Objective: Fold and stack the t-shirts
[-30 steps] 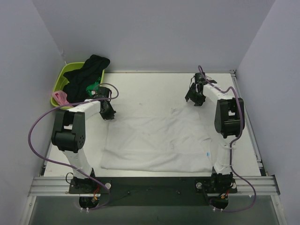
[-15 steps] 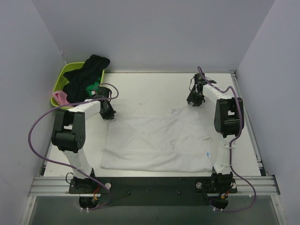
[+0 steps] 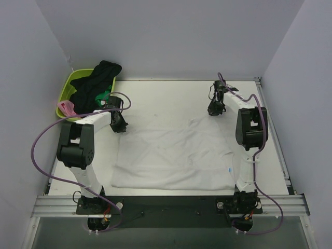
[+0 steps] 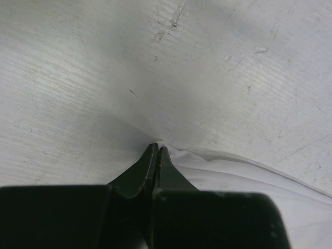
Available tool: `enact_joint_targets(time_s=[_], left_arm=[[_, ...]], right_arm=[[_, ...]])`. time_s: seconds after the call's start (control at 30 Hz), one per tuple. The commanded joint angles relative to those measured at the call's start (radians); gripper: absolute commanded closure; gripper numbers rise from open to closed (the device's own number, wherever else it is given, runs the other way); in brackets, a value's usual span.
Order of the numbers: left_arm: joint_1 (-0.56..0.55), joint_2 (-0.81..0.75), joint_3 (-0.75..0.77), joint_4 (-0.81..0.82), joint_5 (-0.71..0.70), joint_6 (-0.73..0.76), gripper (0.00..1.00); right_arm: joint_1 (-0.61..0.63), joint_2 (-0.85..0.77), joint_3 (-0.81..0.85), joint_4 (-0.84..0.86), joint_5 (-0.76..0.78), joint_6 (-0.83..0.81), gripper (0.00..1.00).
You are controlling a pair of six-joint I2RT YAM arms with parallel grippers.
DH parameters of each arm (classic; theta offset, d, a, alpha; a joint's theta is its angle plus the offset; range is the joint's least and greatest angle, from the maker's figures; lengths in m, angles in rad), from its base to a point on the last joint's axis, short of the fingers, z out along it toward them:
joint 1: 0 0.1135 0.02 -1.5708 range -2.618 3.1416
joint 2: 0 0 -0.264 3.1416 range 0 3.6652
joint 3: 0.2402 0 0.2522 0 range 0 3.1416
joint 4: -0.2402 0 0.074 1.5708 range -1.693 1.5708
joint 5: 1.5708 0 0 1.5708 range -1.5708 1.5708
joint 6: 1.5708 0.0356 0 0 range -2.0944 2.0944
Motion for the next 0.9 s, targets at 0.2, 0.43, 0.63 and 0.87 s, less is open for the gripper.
enact_joint_targets(time_s=[0.2,0.43,0.63,0.87], left_arm=[[0.011,-0.028,-0.010,-0.024,-0.030,0.006,1.00],[0.019,-0.057,0.008,-0.032,-0.029,0.014,1.00],[0.031,-0.105,0.046,-0.058,-0.013,0.025,1.00],[0.040,-0.177,0.048,-0.080,-0.004,0.045,1.00]], right_arm=[[0.014,0.017,0.054,-0.059,0.019,-0.037,1.00],[0.014,-0.078,0.039,-0.053,0.046,-0.047,1.00],[0.014,-0.228,-0.018,-0.037,0.057,-0.063,1.00],[0.012,-0.394,-0.122,-0.034,0.060,-0.065,1.00]])
